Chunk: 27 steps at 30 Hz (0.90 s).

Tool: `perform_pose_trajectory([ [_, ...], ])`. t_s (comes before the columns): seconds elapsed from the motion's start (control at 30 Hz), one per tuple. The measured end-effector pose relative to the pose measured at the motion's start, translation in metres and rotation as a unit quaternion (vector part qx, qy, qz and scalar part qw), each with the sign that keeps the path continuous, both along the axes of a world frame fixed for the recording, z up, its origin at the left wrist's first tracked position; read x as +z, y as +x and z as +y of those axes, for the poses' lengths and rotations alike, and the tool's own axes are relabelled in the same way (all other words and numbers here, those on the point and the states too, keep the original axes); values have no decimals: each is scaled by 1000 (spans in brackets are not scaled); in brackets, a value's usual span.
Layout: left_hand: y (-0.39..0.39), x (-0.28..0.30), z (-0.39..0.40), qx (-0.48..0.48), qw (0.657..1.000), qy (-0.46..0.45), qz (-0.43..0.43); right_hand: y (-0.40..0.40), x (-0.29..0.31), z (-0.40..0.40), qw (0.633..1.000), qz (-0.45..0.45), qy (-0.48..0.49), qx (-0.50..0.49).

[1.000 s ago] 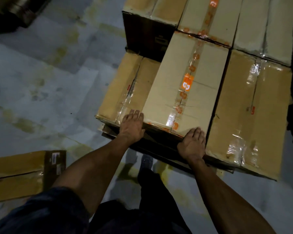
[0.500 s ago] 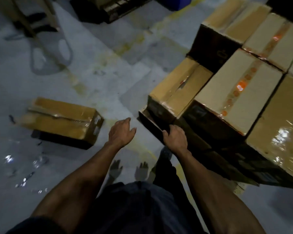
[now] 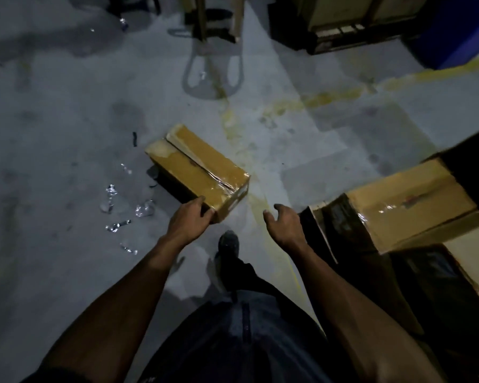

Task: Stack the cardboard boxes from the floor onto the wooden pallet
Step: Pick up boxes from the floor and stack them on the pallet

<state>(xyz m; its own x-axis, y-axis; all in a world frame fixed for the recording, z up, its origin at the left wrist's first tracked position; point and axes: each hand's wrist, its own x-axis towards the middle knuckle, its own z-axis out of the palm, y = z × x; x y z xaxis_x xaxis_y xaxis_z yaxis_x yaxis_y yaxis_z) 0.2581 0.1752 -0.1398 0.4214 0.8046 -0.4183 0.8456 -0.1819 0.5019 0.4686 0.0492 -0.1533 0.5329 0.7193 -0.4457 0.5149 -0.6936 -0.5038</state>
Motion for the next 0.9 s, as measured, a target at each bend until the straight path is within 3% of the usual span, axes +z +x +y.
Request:
perform_pose_trajectory([
  [0.2,-19,-13,101,29,999,-26,25,-3,-23,120,1000,14,-10,11],
  [0.57,1,2,285,16,997,-61,39,6,-12,280,997,36,-59,-25],
  [0.77,13,-18,388,-92,993,-54,41,-6,-23,337,989,32,-73,-123],
  [0.9,20,-44,468,-210,974,-52,63,-34,-31,371,967,32,-81,-239],
])
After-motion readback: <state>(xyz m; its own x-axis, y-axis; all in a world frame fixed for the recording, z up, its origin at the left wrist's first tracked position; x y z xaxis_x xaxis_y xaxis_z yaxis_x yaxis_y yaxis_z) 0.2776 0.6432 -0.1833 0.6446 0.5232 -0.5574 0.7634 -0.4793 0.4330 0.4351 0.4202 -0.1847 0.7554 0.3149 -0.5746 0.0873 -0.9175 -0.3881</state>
